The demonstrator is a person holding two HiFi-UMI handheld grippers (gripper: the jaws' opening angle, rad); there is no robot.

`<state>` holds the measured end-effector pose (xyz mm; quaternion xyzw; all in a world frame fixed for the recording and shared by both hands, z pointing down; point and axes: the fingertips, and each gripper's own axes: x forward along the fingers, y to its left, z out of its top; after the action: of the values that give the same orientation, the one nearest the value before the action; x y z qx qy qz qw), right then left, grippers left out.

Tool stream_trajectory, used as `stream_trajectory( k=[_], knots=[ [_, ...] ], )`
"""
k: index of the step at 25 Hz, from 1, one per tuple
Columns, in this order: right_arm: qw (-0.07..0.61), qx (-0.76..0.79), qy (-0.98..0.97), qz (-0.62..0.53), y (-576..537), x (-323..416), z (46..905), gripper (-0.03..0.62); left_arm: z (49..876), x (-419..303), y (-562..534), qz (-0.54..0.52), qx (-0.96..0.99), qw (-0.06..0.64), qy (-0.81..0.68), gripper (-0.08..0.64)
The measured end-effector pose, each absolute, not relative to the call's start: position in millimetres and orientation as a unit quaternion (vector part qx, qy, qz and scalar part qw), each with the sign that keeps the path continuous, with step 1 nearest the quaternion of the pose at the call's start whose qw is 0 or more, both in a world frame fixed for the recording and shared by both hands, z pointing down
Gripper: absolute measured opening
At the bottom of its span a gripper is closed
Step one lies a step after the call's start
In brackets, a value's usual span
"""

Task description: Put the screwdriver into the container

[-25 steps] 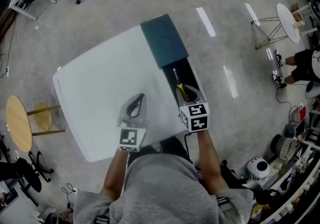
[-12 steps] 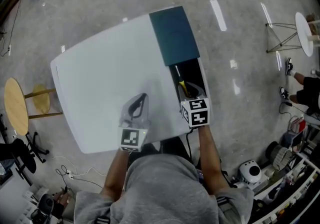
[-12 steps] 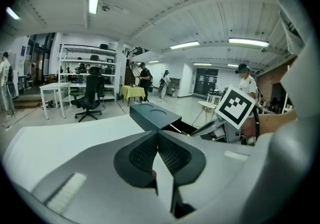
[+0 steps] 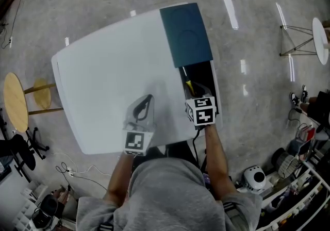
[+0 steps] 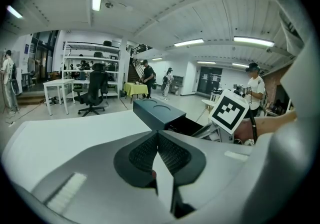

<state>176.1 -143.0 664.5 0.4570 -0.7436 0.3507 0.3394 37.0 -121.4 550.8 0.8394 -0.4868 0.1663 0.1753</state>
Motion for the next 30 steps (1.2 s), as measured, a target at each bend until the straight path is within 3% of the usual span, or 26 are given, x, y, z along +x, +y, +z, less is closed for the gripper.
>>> stream_trajectory(
  k=[12, 15, 19, 30],
  knots=[
    [0.322, 0.457, -0.748, 0.357, -144.7, 176.1, 666.2, 0.083, 551.9, 44.6, -123.2, 0.169, 0.843, 0.169, -0.483, 0.012],
    [0.304, 0.467, -0.754, 0.347, -145.5, 178.7, 657.2, 0.111, 548.2, 45.4, -121.5, 0.168, 0.843, 0.165, -0.483, 0.012],
    [0.279, 0.477, -0.764, 0.334, -145.8, 178.5, 637.8, 0.153, 536.9, 43.8, -119.6, 0.162, 0.846, 0.154, -0.484, 0.012],
    [0.199, 0.487, -0.811, 0.255, -141.7, 160.2, 542.3, 0.152, 481.1, 43.3, -115.5, 0.124, 0.858, 0.099, -0.489, 0.011]
  ],
)
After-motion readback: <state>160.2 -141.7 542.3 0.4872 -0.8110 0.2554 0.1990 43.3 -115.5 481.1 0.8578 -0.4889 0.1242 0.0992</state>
